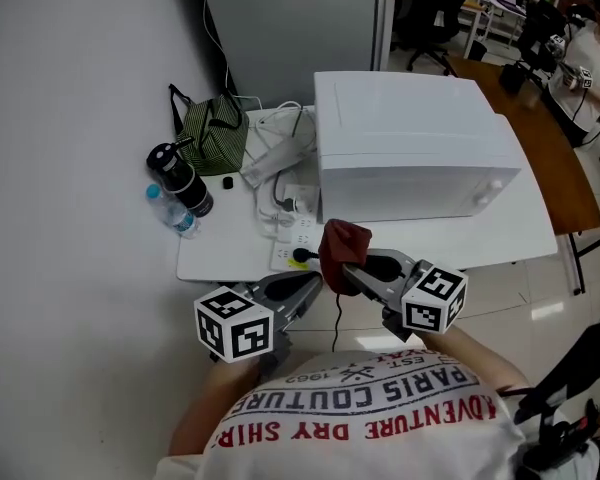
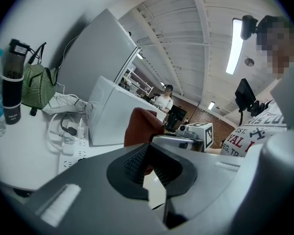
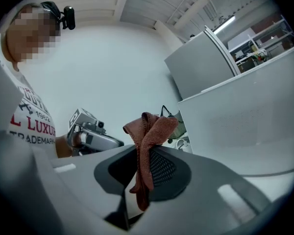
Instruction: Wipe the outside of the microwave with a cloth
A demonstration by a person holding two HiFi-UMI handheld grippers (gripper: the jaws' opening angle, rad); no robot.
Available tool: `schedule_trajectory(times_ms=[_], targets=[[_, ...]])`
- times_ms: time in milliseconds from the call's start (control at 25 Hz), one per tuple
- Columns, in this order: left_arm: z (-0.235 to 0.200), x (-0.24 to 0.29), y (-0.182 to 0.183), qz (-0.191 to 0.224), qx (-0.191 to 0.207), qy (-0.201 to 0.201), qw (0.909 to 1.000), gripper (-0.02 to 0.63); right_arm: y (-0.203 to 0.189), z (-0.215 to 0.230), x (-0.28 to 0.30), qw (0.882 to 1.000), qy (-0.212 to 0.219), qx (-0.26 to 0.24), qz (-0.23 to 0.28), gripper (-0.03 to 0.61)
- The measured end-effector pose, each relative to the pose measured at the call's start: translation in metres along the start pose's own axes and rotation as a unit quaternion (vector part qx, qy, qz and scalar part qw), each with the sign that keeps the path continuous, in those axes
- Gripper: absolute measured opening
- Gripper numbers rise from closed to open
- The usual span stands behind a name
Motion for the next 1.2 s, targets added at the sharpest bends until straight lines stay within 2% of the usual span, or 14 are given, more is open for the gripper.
schedule_trajectory(times_ms=[80, 200, 360, 480, 680, 880, 1200], targets=[[-0.004, -0.004, 0.001, 0.003, -0.003, 0.009, 1.0000, 0.006, -0.002, 0.010, 0.010, 1.000, -0.011, -0.010, 0.005, 0.048], [-0.009, -0.005, 0.002, 0.002, -0.004, 0.021, 0.9998, 0.006, -0.012, 0.030, 0.024, 0.997, -0.026, -0.071, -0.006, 0.046], [-0.009, -0.008, -0.003, -0.005, -0.007, 0.030, 0.9995, 0.006, -0.041, 0.058, 0.039, 0.987, -0.032, -0.153, -0.038, 0.046], [-0.012, -0.017, -0.009, -0.008, -0.018, 0.047, 0.9987, 0.006, -0.058, 0.072, 0.049, 0.979, -0.030, -0.195, -0.043, 0.046], [-0.019, -0.029, -0.016, -0.008, -0.029, 0.077, 0.9966, 0.006, -0.069, 0.091, 0.068, 0.974, -0.049, -0.220, -0.035, 0.046], [-0.015, -0.027, -0.023, -0.008, -0.037, 0.086, 0.9956, 0.006, -0.075, 0.115, 0.072, 0.974, -0.084, -0.208, -0.040, 0.044], [-0.003, -0.001, -0.021, -0.009, -0.034, 0.084, 0.9958, 0.006, -0.058, 0.149, 0.031, 0.971, -0.129, -0.196, -0.035, 0.045]])
Point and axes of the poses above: the fingertips, and each gripper's own axes: x forward along the fingers, z to its right, y out of its top, the point moved 5 cm from there along -x, backward along the fingers, and after that the axes turned 15 degrees about z, right-handed, at the moved point
